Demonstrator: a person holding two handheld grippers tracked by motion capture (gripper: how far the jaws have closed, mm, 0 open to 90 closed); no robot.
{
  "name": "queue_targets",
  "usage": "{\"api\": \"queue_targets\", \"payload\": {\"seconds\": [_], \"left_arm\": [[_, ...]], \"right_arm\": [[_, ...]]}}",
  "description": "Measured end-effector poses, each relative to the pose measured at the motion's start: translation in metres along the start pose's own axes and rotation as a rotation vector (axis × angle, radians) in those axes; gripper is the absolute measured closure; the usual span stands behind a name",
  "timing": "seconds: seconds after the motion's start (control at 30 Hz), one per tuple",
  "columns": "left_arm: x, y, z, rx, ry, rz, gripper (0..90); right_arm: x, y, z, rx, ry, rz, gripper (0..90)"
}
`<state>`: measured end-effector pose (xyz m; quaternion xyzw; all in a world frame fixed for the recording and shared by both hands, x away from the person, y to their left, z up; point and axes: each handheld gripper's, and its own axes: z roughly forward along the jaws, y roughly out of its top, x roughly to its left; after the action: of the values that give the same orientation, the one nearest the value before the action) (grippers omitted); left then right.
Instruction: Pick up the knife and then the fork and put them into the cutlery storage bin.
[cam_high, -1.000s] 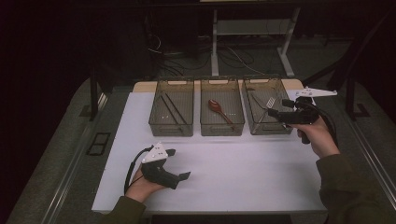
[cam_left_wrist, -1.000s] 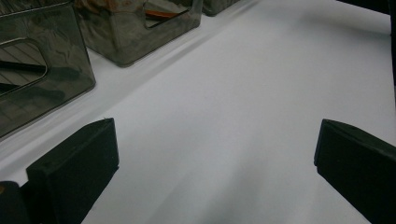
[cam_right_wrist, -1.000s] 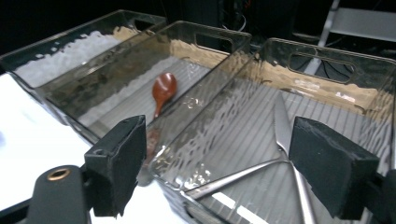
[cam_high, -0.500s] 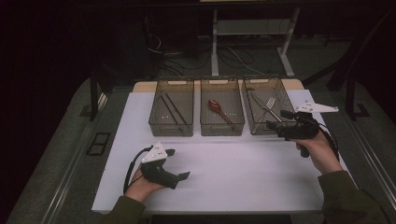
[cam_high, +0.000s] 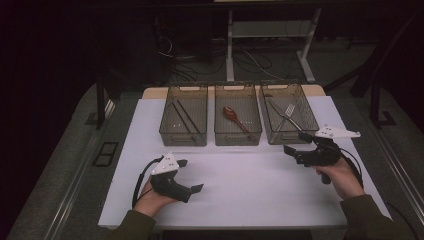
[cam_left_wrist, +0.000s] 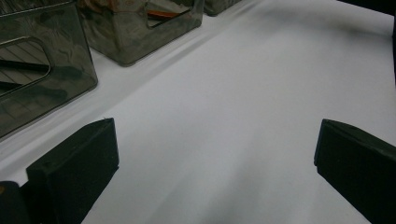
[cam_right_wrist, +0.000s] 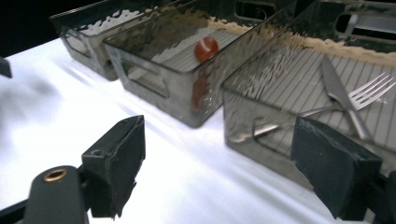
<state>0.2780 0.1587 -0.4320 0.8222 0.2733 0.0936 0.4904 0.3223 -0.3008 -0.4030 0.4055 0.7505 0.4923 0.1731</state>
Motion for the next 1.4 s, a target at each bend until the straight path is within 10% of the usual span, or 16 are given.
{"api": "queue_targets", "payload": {"seconds": [1.4], "left_arm": [[-0.003, -0.002, 0.001, 0.017, -0.014, 0.010, 0.0]], "right_arm": [[0.048, -0.067, -0.020, 0.099, 0.052, -0.087, 13.8]]}}
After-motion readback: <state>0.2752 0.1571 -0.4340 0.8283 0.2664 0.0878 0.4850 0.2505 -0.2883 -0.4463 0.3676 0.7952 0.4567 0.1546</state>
